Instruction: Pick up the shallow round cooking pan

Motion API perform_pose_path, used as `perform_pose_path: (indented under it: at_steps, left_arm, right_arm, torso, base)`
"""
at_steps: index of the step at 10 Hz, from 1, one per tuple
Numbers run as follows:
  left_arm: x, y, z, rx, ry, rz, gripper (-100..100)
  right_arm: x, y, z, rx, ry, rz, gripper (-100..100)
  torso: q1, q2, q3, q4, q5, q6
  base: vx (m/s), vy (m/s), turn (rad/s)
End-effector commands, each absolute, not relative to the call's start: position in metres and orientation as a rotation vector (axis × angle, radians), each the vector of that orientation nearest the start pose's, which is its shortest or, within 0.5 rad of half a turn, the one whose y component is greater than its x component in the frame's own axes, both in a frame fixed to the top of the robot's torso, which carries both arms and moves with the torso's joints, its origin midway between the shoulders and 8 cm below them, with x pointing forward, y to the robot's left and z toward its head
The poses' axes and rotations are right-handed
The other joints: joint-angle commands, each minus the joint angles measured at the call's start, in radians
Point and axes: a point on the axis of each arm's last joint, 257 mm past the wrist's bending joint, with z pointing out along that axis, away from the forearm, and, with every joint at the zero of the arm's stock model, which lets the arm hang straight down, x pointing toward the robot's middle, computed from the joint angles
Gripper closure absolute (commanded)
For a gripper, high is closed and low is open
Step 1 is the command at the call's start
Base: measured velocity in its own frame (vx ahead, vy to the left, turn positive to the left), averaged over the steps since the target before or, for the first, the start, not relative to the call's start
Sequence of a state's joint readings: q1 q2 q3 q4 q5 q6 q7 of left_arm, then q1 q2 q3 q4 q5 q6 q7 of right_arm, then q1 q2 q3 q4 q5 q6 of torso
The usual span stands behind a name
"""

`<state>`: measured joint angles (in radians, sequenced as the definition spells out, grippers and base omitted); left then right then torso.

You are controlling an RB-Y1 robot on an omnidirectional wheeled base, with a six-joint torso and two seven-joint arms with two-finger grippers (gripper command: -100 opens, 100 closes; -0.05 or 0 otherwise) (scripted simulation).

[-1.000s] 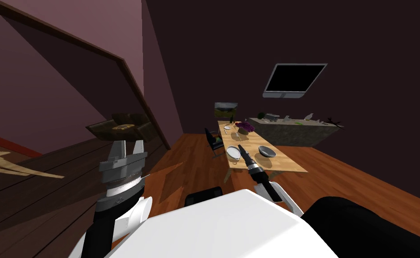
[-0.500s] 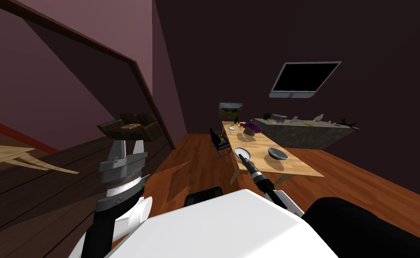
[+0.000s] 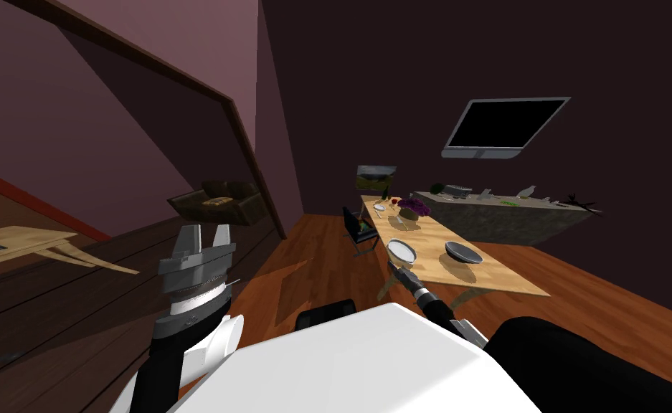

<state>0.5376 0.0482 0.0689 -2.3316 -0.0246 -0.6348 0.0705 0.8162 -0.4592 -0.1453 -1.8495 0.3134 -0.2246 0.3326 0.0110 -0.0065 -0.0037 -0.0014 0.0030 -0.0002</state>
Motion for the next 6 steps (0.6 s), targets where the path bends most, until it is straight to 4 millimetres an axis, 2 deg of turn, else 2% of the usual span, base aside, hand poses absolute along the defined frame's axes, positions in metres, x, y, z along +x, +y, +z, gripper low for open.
perform_pose_path:
  at_steps: [1,3,4,5,6]
  left_arm:
    - [0.304,0.285,0.06,-0.491,0.553,-1.313,0]
    - [0.304,0.285,0.06,-0.491,0.553,-1.313,0]
    - [0.304,0.285,0.06,-0.491,0.553,-1.313,0]
    - [0.304,0.285,0.06,-0.491,0.553,-1.313,0]
    - [0.304,0.285,0.06,-0.491,0.553,-1.313,0]
  right_arm:
    - [0.259,-0.442,-0.328,0.445,1.864,0.132,-100]
    - [0.218,-0.465,-0.364,0.354,2.01,-0.009,-100]
    - [0.212,-0.469,-0.37,0.344,2.026,-0.03,-100]
    - [0.186,-0.481,-0.389,0.297,2.106,-0.101,-100]
    - [0.186,-0.481,-0.389,0.288,2.107,-0.106,-100]
  torso:
    - [0.0,0.0,0.0,0.0,0.0,0.0]
    - [-0.002,0.002,0.001,0.0,0.0,0.0]
    - [-0.001,0.0,0.0,0.0,0.0,0.0]
    - [-0.004,0.0,0.0,0.0,-0.001,0.0]
    - [-0.004,0.0,0.0,0.0,-0.001,0.0]
  base:
    - [0.106,0.14,0.029]
    - [0.109,0.152,0.099]
    - [0.123,0.114,0.038]
    - [0.111,0.107,0.091]
    - [0.076,0.076,0.031]
